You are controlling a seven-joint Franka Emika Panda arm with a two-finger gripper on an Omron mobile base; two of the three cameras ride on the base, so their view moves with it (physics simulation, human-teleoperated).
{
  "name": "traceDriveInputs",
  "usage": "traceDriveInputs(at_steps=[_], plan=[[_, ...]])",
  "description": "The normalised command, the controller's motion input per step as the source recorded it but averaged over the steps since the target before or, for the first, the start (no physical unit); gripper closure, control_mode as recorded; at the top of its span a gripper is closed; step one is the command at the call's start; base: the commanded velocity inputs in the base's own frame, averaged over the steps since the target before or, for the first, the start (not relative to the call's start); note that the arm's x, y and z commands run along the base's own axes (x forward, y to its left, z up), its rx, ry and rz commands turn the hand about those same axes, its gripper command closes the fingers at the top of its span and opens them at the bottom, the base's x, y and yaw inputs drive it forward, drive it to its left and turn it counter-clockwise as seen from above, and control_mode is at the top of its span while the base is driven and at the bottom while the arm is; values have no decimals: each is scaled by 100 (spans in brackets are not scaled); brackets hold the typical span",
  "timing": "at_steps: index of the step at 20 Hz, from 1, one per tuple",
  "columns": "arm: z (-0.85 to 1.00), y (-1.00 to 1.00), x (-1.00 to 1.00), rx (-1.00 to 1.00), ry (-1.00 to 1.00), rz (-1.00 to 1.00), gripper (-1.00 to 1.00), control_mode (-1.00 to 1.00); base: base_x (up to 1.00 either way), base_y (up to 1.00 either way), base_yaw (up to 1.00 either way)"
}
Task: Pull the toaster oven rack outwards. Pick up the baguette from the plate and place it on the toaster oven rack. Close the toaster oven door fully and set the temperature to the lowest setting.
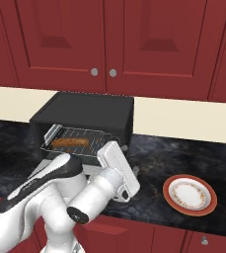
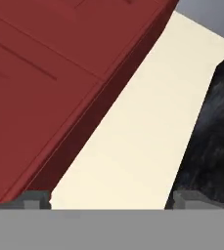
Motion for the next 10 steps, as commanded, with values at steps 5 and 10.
traceDriveInputs(at_steps=[5,10], plan=[[0,-21,-42,-18,69,31,-100,-100,0,0,0],[10,-5,-4,8,67,29,-100,-100,0,0,0]])
